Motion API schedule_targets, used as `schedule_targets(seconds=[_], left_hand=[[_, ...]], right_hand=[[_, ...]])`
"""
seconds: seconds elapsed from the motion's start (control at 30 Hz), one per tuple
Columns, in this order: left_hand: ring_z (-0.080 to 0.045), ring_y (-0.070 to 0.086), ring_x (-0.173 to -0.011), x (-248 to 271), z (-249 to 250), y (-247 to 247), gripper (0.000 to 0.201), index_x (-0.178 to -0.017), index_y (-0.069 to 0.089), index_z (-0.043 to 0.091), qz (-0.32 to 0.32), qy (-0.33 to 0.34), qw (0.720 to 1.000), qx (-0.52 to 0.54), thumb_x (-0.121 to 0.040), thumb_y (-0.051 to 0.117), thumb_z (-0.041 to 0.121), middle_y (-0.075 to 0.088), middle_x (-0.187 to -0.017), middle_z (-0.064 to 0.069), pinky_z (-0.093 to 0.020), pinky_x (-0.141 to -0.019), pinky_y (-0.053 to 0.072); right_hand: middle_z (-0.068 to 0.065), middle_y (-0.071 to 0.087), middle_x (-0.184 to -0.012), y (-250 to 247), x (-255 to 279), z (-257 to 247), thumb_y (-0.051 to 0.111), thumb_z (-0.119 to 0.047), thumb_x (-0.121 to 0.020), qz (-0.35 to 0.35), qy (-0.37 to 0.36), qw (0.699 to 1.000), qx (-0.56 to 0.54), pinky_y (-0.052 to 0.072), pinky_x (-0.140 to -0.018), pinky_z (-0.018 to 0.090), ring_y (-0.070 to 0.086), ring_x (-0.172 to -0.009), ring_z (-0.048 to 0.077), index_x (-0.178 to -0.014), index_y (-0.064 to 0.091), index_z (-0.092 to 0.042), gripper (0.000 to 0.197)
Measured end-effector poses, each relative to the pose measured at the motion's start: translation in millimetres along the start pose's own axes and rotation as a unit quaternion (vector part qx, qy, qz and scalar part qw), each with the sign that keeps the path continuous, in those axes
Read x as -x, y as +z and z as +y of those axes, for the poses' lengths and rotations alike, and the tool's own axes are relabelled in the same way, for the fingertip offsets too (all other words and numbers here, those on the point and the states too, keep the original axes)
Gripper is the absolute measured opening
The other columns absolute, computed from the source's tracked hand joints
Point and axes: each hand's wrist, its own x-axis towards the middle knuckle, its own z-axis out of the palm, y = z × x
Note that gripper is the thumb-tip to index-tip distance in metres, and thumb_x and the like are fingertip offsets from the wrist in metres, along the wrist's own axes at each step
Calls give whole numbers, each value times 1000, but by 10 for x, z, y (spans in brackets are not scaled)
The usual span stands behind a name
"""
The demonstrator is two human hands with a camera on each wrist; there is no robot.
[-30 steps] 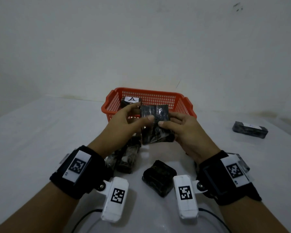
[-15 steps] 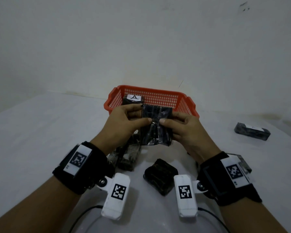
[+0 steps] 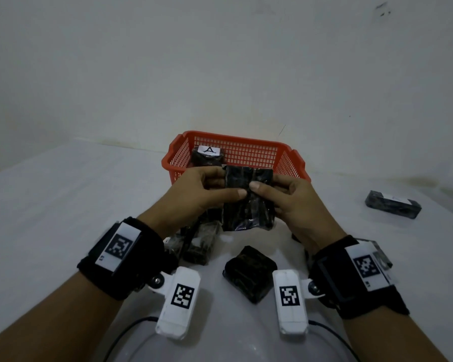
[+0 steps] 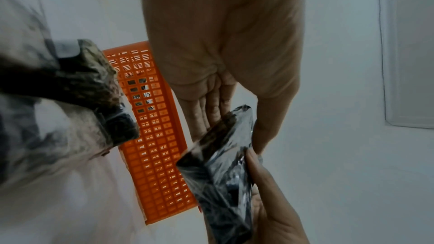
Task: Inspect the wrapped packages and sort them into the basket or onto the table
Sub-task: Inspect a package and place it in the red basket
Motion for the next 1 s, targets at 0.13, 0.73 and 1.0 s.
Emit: schedule_targets(seconds=[0.13, 0.73, 1.0], left_hand=[[-14, 79, -92, -14, -12, 26, 18, -108, 73, 13, 39, 6, 999, 2, -91, 72, 8, 81, -99, -1, -21, -73, 61], [-21, 76, -103, -52, -85, 15, 26, -120, 73, 12, 1, -23, 999, 39, -95, 68, 18, 79, -112, -6, -34, -83, 63], [-16, 79, -91, -34, -31, 18, 21, -114, 74, 9, 36, 12, 999, 9, -100, 62, 19, 81, -101, -3, -21, -70, 61]], right_hand=[[12, 80, -110, 6, 3, -4, 77, -15, -90, -11, 6, 1000, -1, 62, -93, 45, 78, -103, 29, -121, 73, -7, 32], [14, 81, -100, -41, -19, 31, 78, -18, -90, 10, 10, 1000, 20, 62, -92, 46, 79, -95, 30, -111, 75, -3, 26], [13, 81, -106, -31, -40, 19, 78, -15, -88, 5, 3, 1000, -3, 62, -91, 46, 78, -101, 29, -116, 74, -5, 29]])
